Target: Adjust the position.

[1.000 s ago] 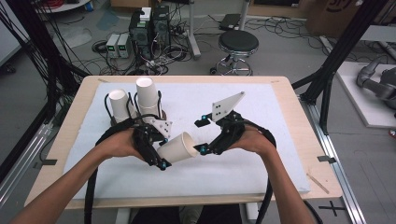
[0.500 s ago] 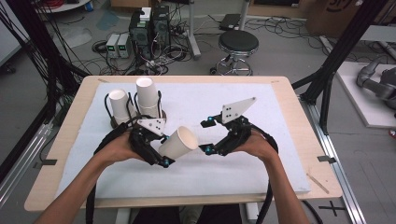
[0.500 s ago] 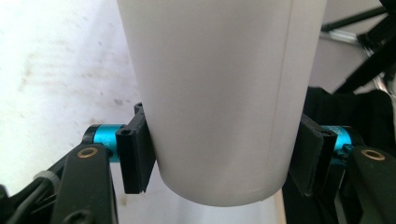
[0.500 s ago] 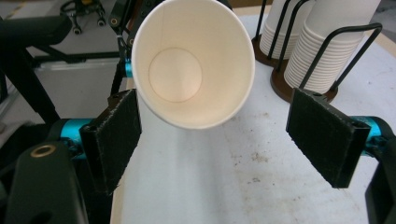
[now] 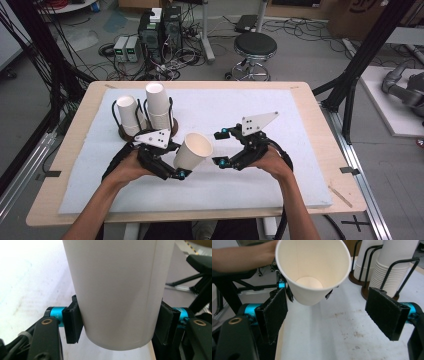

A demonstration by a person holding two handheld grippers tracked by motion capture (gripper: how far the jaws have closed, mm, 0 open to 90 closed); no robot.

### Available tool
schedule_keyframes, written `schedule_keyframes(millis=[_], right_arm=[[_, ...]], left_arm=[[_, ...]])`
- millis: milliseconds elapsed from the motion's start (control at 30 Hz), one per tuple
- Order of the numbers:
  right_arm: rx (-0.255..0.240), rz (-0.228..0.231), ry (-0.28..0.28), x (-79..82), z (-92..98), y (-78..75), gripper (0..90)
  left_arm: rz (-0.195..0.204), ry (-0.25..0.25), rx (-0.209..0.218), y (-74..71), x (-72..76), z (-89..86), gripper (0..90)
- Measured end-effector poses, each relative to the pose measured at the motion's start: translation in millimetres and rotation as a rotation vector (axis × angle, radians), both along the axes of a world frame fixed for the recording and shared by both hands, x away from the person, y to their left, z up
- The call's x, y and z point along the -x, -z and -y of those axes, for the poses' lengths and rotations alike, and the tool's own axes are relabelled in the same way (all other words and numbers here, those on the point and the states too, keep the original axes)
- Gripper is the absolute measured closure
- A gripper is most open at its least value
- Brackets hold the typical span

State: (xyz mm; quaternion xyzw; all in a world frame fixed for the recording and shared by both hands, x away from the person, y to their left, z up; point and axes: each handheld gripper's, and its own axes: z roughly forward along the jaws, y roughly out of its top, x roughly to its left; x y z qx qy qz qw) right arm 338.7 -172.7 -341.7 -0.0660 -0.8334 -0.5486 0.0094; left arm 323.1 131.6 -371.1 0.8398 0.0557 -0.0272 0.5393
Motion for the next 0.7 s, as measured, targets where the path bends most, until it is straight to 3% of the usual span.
schedule_keyframes(millis=[167, 233, 367, 700], right_arm=[[-0.033, -0.008, -0.01, 1.1, -4.0, 6.3, 18.8], [-0.074, -0.011, -0.019, 1.9, -7.2, 8.5, 18.8], [-0.091, -0.015, -0.041, 2.7, -12.9, 9.6, 18.9], [-0.122, -0.023, -0.061, 3.8, -25.4, 12.2, 18.9]], left_arm=[[0.009, 0.0, 0.097, 5.8, 3.2, 0.4, 34.5], [0.007, -0.003, 0.126, 9.5, 3.9, 1.4, 34.6], [-0.002, -0.016, 0.154, 19.2, 2.5, 4.5, 34.6], [0.01, -0.019, 0.171, 22.7, 3.2, 8.3, 34.5]])
